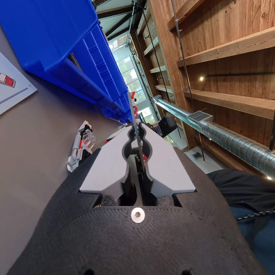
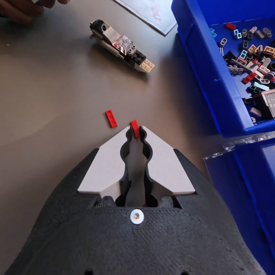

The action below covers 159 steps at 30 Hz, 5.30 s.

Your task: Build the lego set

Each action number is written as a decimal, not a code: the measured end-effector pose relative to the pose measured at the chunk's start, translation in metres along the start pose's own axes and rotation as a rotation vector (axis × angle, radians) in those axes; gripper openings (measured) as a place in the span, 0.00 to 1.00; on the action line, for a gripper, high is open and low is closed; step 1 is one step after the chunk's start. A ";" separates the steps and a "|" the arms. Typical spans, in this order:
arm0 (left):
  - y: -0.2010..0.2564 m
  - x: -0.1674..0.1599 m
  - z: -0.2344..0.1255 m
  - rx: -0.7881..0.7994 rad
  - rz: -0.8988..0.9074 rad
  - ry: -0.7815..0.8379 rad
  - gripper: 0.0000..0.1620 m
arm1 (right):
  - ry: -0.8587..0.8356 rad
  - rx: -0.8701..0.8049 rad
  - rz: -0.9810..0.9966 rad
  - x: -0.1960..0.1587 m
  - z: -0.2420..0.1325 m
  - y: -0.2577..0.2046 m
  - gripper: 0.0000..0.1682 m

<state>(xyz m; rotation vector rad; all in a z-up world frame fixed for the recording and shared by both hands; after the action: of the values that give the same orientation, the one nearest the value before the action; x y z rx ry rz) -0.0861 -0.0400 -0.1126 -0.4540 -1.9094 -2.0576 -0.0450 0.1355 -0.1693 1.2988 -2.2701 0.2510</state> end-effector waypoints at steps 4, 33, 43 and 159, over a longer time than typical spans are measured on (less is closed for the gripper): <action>-0.001 0.000 0.000 -0.005 -0.016 0.005 0.03 | -0.009 0.026 -0.008 0.002 0.000 -0.001 0.05; -0.005 -0.008 0.008 0.030 -0.073 -0.031 0.03 | 0.283 0.180 -0.120 0.128 -0.025 -0.050 0.04; -0.005 -0.009 0.010 0.035 -0.069 -0.039 0.03 | 0.250 0.178 -0.136 0.124 -0.018 -0.048 0.05; -0.017 0.020 -0.039 0.137 -0.038 0.088 0.03 | 0.078 0.227 -0.018 0.121 0.055 -0.125 0.14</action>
<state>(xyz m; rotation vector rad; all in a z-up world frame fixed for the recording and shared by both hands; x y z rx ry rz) -0.1131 -0.0772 -0.1223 -0.2921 -2.0037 -1.9203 -0.0076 -0.0431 -0.1653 1.3942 -2.2128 0.5567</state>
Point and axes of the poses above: each gripper's, where its closed fingertips meet, z out along the fingers, x out of its top, y = z × x across the jaws, the point moved 4 cm from there along -z, back along the fingers, and after that the axes turned 14 degrees about -y, right-handed, at the moved point
